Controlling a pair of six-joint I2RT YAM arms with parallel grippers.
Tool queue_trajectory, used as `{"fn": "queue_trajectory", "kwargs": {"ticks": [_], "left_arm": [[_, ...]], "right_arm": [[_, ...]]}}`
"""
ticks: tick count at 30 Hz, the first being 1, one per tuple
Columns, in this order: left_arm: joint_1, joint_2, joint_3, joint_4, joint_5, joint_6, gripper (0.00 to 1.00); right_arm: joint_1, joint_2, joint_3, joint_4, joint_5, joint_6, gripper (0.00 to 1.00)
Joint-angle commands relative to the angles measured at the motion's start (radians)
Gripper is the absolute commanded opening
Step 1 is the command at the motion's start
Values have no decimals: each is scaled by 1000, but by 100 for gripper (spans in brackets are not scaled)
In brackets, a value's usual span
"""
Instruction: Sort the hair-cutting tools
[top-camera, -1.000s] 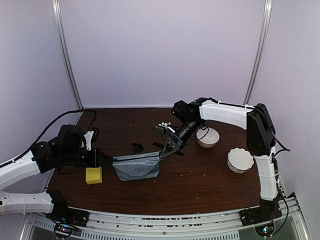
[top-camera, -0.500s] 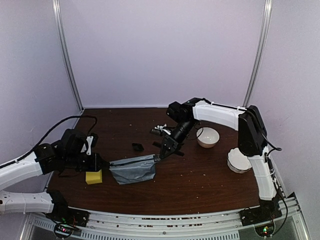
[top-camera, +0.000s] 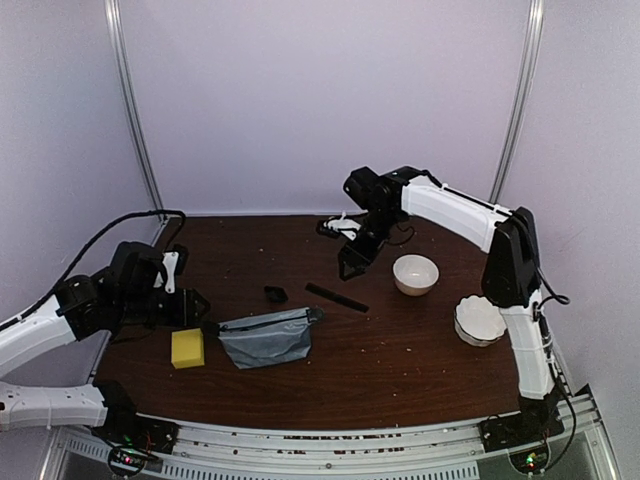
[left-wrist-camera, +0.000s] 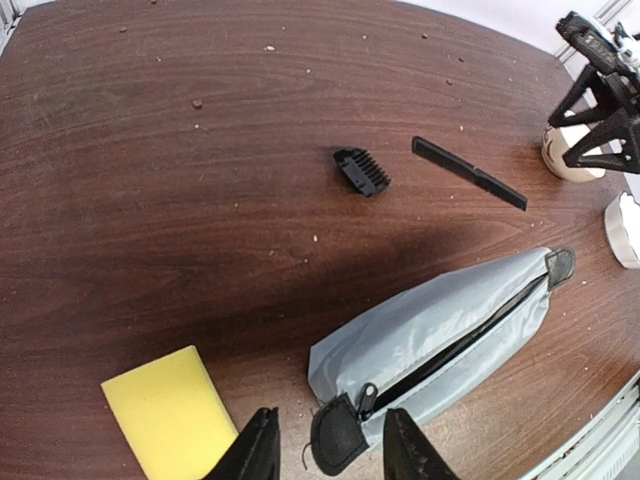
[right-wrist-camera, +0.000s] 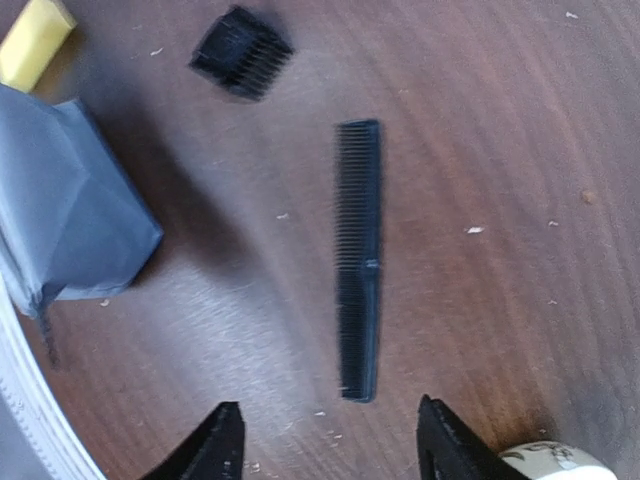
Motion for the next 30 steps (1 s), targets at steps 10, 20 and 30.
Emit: {"fn": "queue_trajectory", "kwargs": {"ticks": [10,20,30], "left_arm": [[7,-15,-37,149,41,6,39],[7,-27,-40,124,34,-10,39],[7,9,13,90,16,17,39]], "right_arm": [[-16,245,224,26,25,119,100],[-57,318,204,99,-211,298,100],[-47,313,105,96,-341,328,100]]}}
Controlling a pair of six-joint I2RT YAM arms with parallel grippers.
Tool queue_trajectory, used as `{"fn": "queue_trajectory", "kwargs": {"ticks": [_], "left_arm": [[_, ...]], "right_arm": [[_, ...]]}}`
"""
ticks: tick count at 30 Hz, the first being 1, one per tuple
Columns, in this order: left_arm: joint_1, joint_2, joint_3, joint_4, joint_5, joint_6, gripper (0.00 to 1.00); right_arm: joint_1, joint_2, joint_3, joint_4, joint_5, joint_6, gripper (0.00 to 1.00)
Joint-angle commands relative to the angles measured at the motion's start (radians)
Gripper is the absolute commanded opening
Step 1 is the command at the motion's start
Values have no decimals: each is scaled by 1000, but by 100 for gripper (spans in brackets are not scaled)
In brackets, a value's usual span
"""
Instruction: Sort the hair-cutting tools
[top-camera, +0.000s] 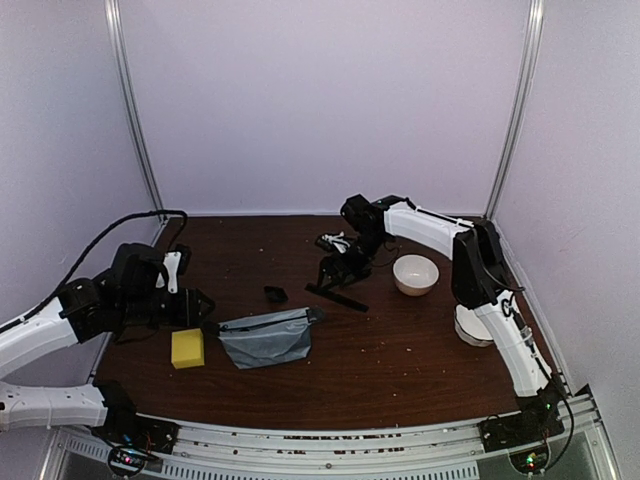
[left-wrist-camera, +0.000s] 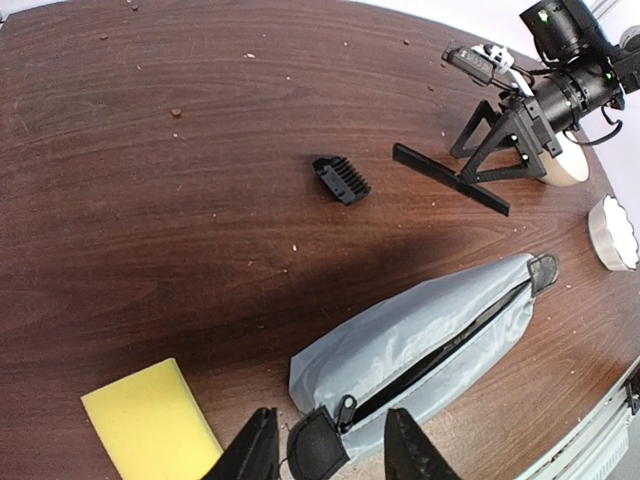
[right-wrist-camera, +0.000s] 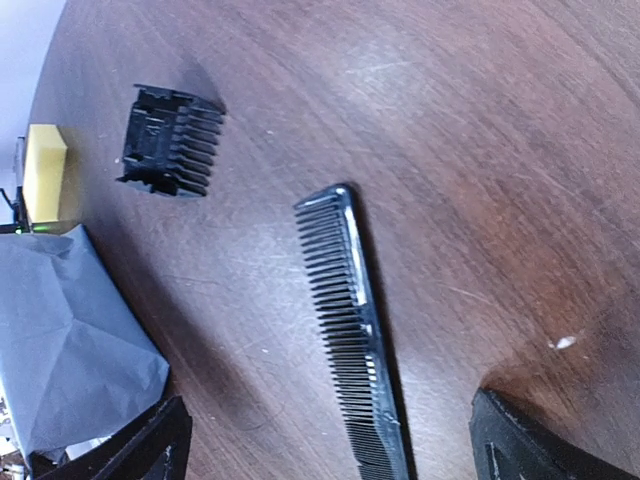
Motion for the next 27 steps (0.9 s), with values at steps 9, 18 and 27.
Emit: {"fn": "queue_trajectory", "kwargs": {"ticks": [9,18,27], "left_arm": [[7,-13,22,14,-13,11,39],[7,-52,-11,22,4,17,39],[-46,-12,8,153,75,56,34]], "right_arm": [[73,-49,-166,-148,-62,-156,85],[158,-206,-532,-80,-21,-244,67],[205,-430,-721,-39,-53,-321,77]]}}
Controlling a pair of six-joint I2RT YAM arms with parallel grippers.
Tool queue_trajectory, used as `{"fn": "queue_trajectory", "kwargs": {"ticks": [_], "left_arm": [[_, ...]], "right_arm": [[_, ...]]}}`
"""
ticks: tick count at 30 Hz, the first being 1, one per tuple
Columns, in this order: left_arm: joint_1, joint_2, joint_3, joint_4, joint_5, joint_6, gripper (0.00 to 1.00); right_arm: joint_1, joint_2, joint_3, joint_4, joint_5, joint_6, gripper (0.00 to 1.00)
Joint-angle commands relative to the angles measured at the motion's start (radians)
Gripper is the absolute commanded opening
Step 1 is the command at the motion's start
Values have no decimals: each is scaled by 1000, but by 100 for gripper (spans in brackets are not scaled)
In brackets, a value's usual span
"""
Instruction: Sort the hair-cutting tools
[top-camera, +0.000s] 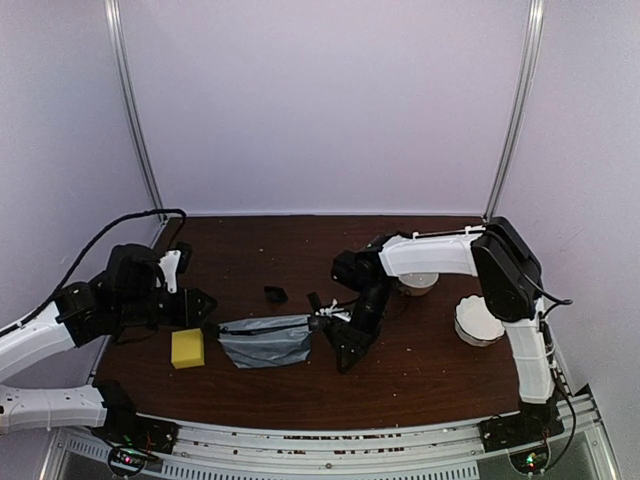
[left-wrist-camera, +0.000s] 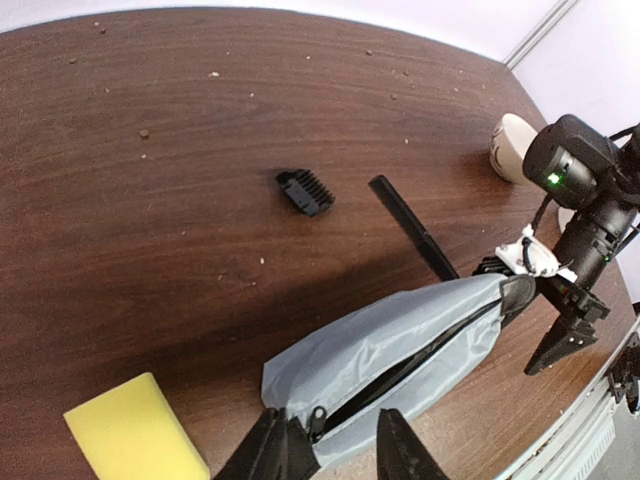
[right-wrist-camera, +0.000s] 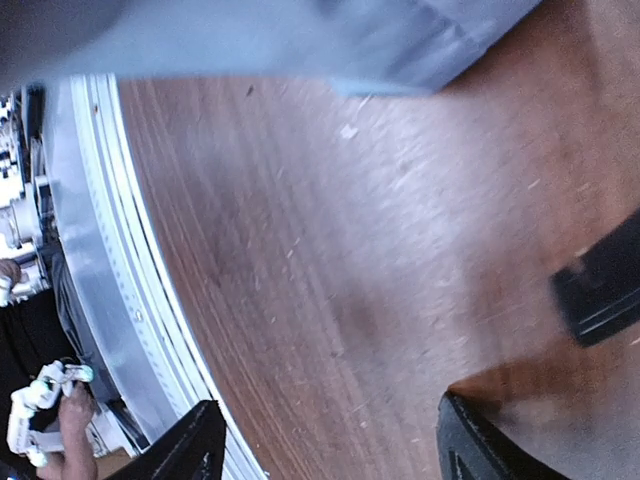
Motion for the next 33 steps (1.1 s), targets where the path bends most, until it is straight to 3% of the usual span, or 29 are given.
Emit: {"fn": "queue_trajectory", "kwargs": {"ticks": [1,2,9,17,22,33], "left_arm": [[-58,47,49,121,4,49,35],[-75,78,76,123,-16,61,36],[-158,444,354,177,-62,125,39],[-160,914,744,93,-118,-53,42],[-152,1140,943,14,-120,-68,43],[-108,1320,1034,-29,-90,-112,46]], "right_arm": [[-23,-104,-54,19,72,-52,96],[-36,-139,-61,29,93,-52,99],[-185,-370,-121,140,147,-26,100],[-290,-608,-233,260,223,-21,100],[-307,-673,-273,316,246,-7,100],[-318,-726,-307,329,256,-20,100]]}}
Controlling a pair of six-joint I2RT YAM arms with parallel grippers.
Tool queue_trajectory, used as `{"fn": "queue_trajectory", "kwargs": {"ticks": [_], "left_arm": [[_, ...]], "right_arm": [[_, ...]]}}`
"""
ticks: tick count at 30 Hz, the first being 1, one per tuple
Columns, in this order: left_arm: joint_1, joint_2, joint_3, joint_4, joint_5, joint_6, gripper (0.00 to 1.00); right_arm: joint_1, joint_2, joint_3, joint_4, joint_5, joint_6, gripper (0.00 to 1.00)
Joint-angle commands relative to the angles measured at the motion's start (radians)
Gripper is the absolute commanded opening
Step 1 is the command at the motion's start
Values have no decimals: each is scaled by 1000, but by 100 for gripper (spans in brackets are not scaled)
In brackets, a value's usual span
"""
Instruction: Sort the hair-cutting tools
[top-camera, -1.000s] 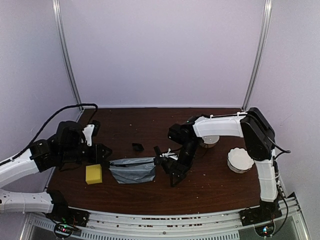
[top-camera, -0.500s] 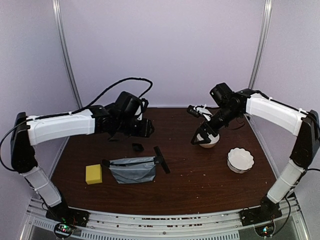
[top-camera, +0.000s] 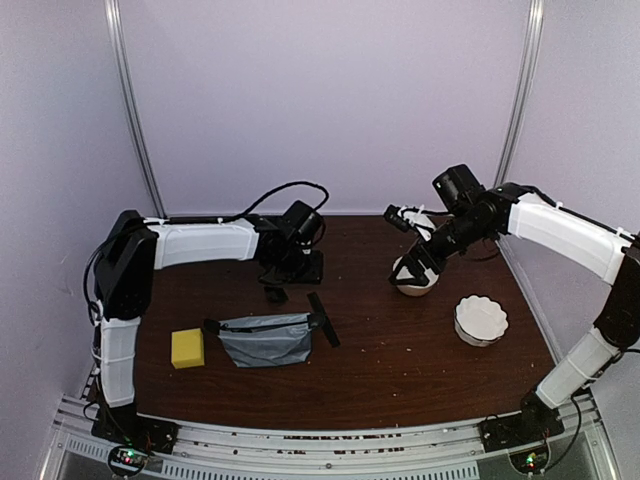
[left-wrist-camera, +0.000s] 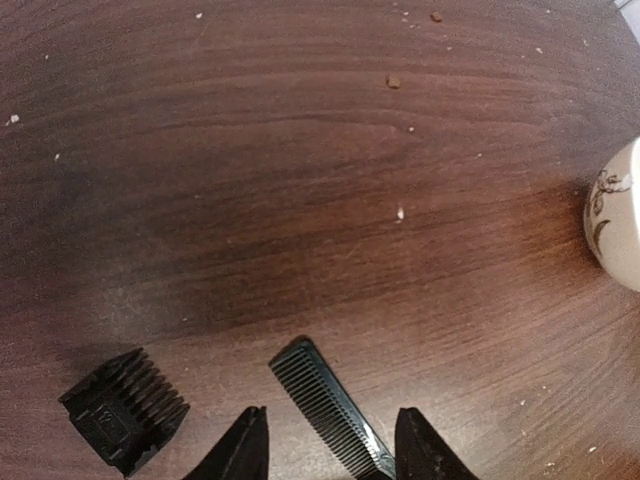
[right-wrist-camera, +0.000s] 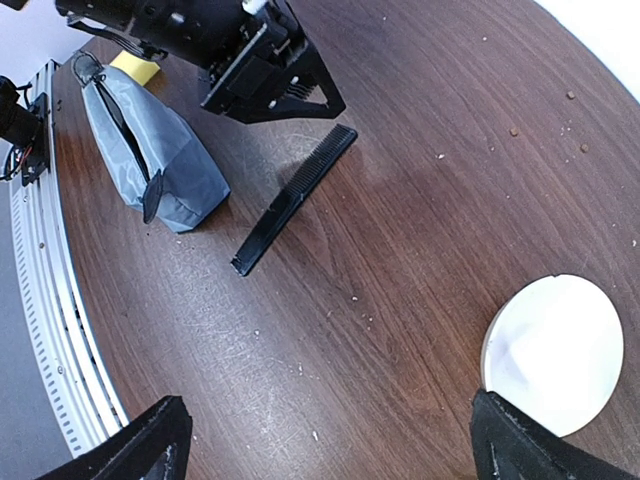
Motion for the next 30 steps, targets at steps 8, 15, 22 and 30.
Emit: {"fn": "queue_trajectory", "kwargs": {"ticks": [8,15,22,30], "left_arm": [[11,118,90,-49,51,-36,47],[11,157,91,-49,50,-39,47],[11,205,127,-49,119,-17,45],[-51,247,202,-57,212,97,39]], "right_arm": [[-10,-29,-5,21,7,-6,100],[-11,-10,-4,19,5,-9,100],[-11,3,-3,17,-4,-17,100],[-11,47,14,-8,-28,-22,100]]}}
